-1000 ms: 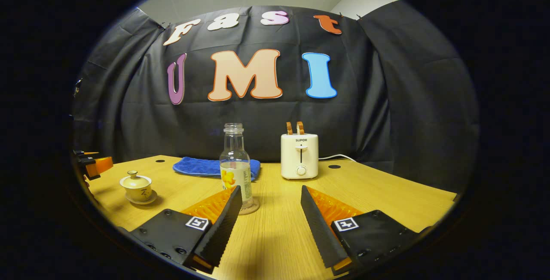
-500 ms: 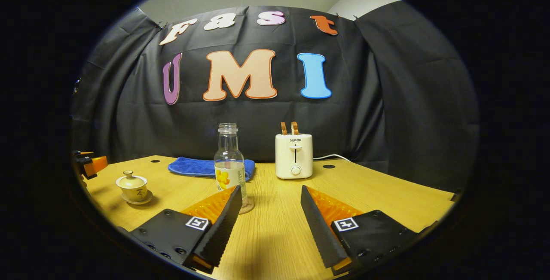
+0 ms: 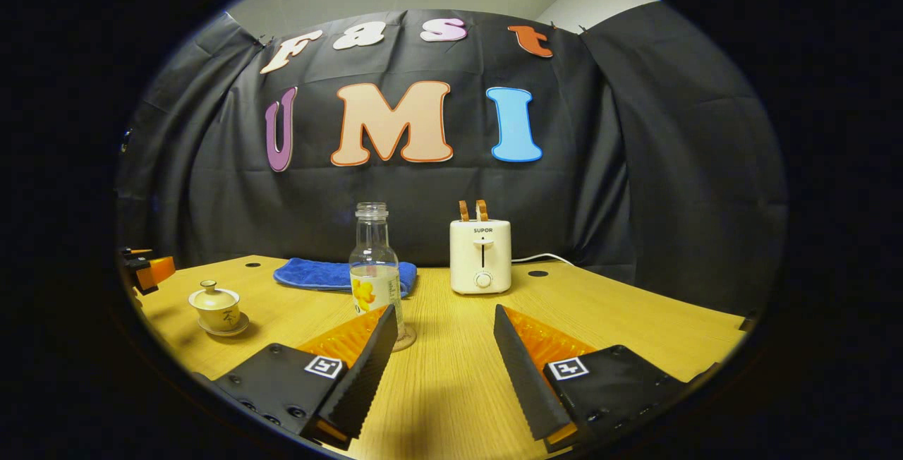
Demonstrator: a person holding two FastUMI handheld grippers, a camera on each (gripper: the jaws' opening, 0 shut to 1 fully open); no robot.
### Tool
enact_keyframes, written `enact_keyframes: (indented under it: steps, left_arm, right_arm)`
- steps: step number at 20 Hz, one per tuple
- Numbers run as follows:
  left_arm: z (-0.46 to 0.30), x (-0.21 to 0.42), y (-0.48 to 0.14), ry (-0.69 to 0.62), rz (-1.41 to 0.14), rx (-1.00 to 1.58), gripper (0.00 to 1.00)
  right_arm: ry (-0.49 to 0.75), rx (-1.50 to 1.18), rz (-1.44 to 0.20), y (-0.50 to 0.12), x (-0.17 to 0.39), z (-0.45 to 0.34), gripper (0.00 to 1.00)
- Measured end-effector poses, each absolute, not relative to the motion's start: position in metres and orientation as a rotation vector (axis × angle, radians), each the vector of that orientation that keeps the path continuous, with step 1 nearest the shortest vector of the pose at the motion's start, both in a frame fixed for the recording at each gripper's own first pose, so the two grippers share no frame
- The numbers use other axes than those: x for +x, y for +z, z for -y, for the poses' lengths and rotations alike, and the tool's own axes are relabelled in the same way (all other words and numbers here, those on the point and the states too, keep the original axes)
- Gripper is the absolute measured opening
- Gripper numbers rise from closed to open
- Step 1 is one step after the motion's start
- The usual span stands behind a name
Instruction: Open the teacup lid with one hand, grasp the water bottle and pour water into the teacup with the other hand; after pouring, place the water bottle on the coaster and then close the teacup lid.
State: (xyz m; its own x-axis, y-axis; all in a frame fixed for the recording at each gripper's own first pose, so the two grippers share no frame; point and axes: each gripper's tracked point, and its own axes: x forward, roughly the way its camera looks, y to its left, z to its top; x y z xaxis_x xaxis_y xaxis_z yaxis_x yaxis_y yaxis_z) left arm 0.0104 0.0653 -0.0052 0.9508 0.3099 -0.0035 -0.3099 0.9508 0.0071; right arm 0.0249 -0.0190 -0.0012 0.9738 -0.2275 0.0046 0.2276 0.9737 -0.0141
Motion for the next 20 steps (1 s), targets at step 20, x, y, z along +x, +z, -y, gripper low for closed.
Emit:
enact_keyframes:
  steps: [20]
  left_arm:
    - [-0.0646,0.0107,-0.0037,0.307,0.0,0.008,0.96]
  right_arm:
    - [-0.229,-0.014,0.003,-0.0015,0.0253,0.0198,0.89]
